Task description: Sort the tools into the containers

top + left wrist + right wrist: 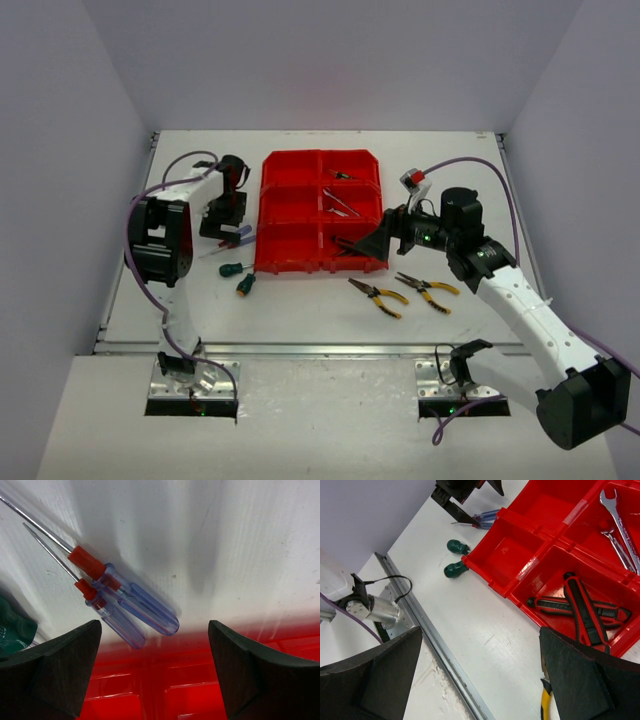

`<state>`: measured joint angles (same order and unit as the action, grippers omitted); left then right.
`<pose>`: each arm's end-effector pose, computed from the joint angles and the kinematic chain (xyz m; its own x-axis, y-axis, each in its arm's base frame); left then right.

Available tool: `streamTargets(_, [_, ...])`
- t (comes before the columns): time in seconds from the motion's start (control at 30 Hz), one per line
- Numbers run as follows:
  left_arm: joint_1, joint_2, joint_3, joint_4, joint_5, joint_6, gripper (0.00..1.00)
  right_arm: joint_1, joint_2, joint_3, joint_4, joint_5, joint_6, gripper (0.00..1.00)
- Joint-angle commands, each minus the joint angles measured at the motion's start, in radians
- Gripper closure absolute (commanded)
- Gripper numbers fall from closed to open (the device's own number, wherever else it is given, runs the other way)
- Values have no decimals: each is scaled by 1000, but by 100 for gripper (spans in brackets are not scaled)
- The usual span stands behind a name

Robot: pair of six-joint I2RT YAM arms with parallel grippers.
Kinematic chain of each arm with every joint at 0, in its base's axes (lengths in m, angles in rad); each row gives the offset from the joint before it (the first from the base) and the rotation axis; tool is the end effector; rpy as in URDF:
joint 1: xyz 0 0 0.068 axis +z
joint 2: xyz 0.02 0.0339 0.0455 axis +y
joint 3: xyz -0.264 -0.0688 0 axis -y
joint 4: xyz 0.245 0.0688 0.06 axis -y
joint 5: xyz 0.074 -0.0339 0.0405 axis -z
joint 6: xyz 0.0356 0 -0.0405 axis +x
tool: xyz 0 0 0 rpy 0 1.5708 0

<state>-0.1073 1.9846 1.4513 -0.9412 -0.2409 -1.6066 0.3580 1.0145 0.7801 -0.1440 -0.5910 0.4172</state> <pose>0.3768 -0.0320 0.1743 -0.0457 -0.9712 -0.2339 -0.9919 0.0719 -0.1046 0.2076 0.0988 0.3009 -0.6307 0.1233 -0.7661 -0.5692 0.5976 0.5647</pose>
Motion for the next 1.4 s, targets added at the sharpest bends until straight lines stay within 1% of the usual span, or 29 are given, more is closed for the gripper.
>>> streamTargets(0.0, [26, 6, 12, 43, -12, -10, 14, 4, 1, -4, 25, -16, -21, 1])
streamTargets(0.17, [29, 33, 24, 63, -22, 7, 14, 4, 2, -7, 30, -26, -21, 1])
streamTargets(0.3, [29, 54, -6, 84, -11, 11, 14, 4, 1, -3, 28, -20, -26, 1])
streamTargets(0.33, [29, 53, -13, 90, -11, 10, 15, 4, 2, -2, 27, -20, -26, 1])
streamTargets(0.4, [31, 52, -30, 109, -16, 6, 22, 4, 0, -3, 27, -21, -26, 1])
streamTargets(0.5, [35, 59, -34, 121, -22, 7, 24, 3, -4, -6, 29, -21, -26, 1])
streamTargets(0.53, [37, 65, -31, 124, -27, 10, 29, 4, -6, -7, 29, -22, -26, 1])
streamTargets(0.57, [42, 74, -23, 125, -34, 13, 37, 3, -8, -9, 29, -17, -28, 1])
streamTargets(0.6, [48, 82, -14, 125, -38, 26, 43, 4, -9, -10, 28, -14, -30, 1])
streamTargets(0.7, [55, 98, -3, 121, -40, 43, 58, 4, -11, -14, 30, -9, -33, 1])
streamTargets(0.73, [58, 104, -1, 122, -41, 50, 65, 4, -11, -15, 32, -8, -34, 1])
streamTargets(0.8, [65, 110, -3, 129, -40, 66, 95, 4, -7, -15, 35, -4, -34, 1])
streamTargets(0.83, [72, 110, -11, 141, -38, 76, 99, 4, -6, -13, 32, -4, -35, 1])
streamTargets(0.97, [104, 86, -13, 164, -53, 133, 100, 4, -5, -10, 29, -9, -34, 1])
streamTargets(1.0, [106, 62, 1, 156, -83, 159, 100, 4, -6, -10, 28, -8, -35, 1])
streamTargets(1.07, [107, 8, 18, 150, -191, 225, 100, 4, -10, -10, 29, -7, -35, 1])
streamTargets(1.2, [100, -161, 22, 187, -345, 371, 100, 4, -10, -6, 30, 2, -38, 1])
streamTargets(1.27, [95, -218, -9, 251, -347, 442, 100, 3, -8, -1, 24, 13, -46, 1])
streamTargets(1.3, [88, -262, -32, 311, -337, 498, 100, 4, -8, 1, 22, 19, -51, 1])
streamTargets(1.37, [67, -326, -82, 488, -224, 632, 100, 4, -4, 7, 8, 40, -60, 1])
